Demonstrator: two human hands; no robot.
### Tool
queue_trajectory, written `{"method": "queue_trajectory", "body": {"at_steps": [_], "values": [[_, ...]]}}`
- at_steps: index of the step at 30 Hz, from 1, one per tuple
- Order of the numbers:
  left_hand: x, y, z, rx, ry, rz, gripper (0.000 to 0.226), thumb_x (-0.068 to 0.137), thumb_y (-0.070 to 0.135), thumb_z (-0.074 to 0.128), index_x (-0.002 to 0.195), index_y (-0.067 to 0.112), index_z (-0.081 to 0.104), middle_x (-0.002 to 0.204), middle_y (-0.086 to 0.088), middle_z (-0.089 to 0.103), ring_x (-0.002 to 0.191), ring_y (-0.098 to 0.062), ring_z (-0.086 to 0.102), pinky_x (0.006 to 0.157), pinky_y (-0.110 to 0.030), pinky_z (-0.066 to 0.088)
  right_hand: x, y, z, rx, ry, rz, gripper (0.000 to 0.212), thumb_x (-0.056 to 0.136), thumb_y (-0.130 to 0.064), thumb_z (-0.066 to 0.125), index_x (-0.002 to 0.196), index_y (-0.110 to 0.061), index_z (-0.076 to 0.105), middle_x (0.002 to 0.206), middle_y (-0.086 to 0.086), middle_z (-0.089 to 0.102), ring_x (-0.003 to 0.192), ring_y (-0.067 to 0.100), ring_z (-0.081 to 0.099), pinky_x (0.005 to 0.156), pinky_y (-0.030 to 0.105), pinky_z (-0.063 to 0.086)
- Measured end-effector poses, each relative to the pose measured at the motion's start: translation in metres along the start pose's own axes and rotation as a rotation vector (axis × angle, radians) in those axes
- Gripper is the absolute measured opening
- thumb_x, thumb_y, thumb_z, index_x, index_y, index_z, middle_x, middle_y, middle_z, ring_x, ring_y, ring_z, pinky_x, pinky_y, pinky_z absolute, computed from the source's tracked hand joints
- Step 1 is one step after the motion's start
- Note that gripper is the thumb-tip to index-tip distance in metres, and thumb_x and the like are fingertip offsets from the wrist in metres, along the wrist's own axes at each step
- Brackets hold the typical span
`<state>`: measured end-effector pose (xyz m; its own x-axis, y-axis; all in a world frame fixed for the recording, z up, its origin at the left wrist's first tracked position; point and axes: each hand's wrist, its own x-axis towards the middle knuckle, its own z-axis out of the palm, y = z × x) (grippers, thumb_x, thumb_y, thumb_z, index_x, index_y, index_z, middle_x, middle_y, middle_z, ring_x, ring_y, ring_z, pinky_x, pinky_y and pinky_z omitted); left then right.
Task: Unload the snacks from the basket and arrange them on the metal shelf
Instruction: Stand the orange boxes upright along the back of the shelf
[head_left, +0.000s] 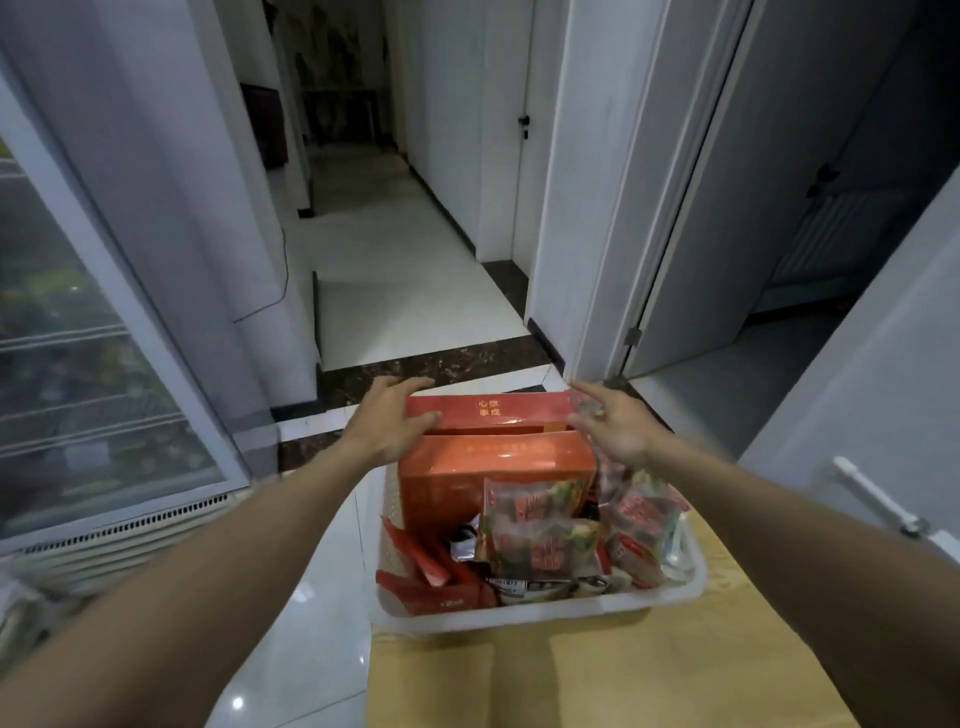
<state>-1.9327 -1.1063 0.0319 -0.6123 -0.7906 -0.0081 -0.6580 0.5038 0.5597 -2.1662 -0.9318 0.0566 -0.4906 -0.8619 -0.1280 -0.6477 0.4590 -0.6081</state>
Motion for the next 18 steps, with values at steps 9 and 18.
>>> {"method": "queue_trajectory", "body": {"at_steps": [9,18], "values": [[0.046,-0.033,0.021,-0.274,-0.238,-0.107,0.067,0.087,0.048,0.065,0.146,0.035,0.038,0.147,-0.001,0.042,0.132,-0.025,0.043,0.108,-0.042,0.039,0.057,0.022,0.025,0.177,-0.209,0.087,0.074,0.093,-0.028,0.064,0.155,-0.026,0.025,0.157,0.004,0.027,0.136,0.026,0.039,0.105,0.038,0.042],[0.054,-0.046,0.03,-0.754,-0.189,-0.07,0.051,0.089,0.007,0.065,0.131,0.033,0.052,0.135,-0.001,0.045,0.112,-0.014,0.051,0.069,-0.018,0.056,0.081,0.036,0.033,0.423,-0.042,0.061,0.057,0.092,-0.013,0.064,0.145,-0.021,0.044,0.143,0.009,0.048,0.113,0.019,0.058,0.079,0.026,0.059]]}}
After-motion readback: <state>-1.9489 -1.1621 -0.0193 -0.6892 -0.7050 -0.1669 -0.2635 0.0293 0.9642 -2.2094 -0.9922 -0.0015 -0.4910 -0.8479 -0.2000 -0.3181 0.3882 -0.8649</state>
